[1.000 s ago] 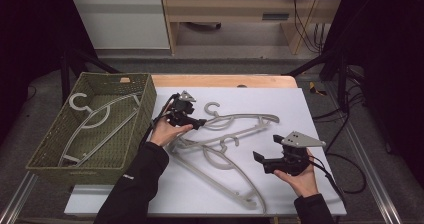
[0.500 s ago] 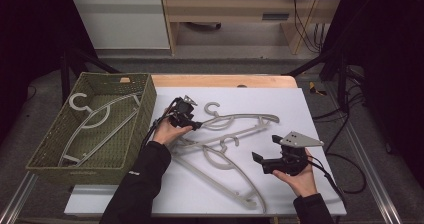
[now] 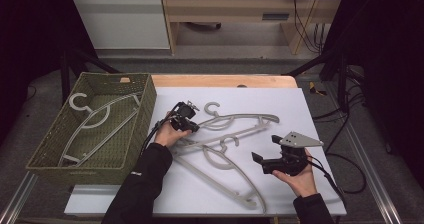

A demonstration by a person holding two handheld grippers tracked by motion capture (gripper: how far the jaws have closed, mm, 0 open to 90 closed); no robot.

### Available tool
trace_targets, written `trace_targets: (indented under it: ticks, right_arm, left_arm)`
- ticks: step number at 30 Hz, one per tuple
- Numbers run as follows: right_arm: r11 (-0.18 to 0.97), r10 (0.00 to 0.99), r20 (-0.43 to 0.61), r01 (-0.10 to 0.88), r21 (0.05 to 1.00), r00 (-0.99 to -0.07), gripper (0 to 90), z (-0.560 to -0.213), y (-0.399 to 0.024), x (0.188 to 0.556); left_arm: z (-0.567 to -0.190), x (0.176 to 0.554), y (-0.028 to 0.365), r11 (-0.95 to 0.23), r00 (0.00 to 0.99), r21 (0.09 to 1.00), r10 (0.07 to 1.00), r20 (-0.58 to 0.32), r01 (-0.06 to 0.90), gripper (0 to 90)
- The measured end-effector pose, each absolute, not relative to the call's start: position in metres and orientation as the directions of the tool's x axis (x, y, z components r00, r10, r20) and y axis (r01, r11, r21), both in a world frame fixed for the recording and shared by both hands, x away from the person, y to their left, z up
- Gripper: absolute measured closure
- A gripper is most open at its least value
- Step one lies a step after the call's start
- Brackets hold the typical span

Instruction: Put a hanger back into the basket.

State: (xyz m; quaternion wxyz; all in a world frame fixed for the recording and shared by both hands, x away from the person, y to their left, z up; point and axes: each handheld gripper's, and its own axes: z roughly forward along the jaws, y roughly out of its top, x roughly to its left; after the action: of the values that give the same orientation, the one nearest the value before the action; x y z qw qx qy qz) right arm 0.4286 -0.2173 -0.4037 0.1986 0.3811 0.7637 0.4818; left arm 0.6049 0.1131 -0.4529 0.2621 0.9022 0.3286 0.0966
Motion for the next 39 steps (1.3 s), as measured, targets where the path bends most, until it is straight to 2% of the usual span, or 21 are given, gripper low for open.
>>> trace_targets:
  ticks: [11,18,19,20,21,22,26,29,32,39]
  right_arm:
    - [0.248,0.773,0.061,0.389,0.887,-0.631,7.9,-0.404,-0.217,0.429]
    - [0.249,0.772,0.060,0.388,0.888,-0.633,8.1,-0.404,-0.217,0.429]
    - [0.251,0.771,0.060,0.389,0.887,-0.634,8.1,-0.404,-0.217,0.429]
    - [0.250,0.772,0.061,0.389,0.887,-0.633,8.0,-0.405,-0.216,0.429]
    - [0.250,0.772,0.061,0.389,0.887,-0.633,8.0,-0.405,-0.216,0.429]
    - [0.249,0.772,0.064,0.393,0.885,-0.633,8.1,-0.405,-0.216,0.429]
    - [0.253,0.769,0.062,0.392,0.885,-0.636,8.1,-0.405,-0.216,0.429]
    - [0.252,0.768,0.064,0.392,0.885,-0.637,8.1,-0.405,-0.216,0.429]
    - [0.250,0.769,0.064,0.391,0.886,-0.636,8.1,-0.405,-0.216,0.429]
    - [0.250,0.767,0.062,0.387,0.887,-0.639,8.1,-0.404,-0.216,0.429]
  left_arm:
    - [-0.449,0.588,0.112,-0.671,0.758,0.497,0.651,0.041,0.550,81.3]
    - [-0.448,0.581,0.119,-0.648,0.741,0.499,0.672,0.019,0.575,80.8]
    - [-0.448,0.582,0.119,-0.641,0.738,0.510,0.675,0.019,0.573,79.5]
    - [-0.446,0.583,0.120,-0.630,0.732,0.523,0.681,0.017,0.574,73.0]
    - [-0.444,0.584,0.120,-0.621,0.732,0.537,0.681,0.009,0.571,73.0]
    - [-0.443,0.586,0.121,-0.613,0.733,0.550,0.680,0.001,0.567,69.2]
    - [-0.446,0.593,0.115,-0.617,0.740,0.549,0.673,-0.003,0.564,68.0]
    - [-0.448,0.594,0.111,-0.624,0.743,0.545,0.669,0.003,0.560,68.9]
    - [-0.449,0.595,0.109,-0.619,0.739,0.545,0.673,-0.003,0.566,75.3]
    - [-0.452,0.595,0.110,-0.657,0.759,0.503,0.651,0.005,0.561,75.4]
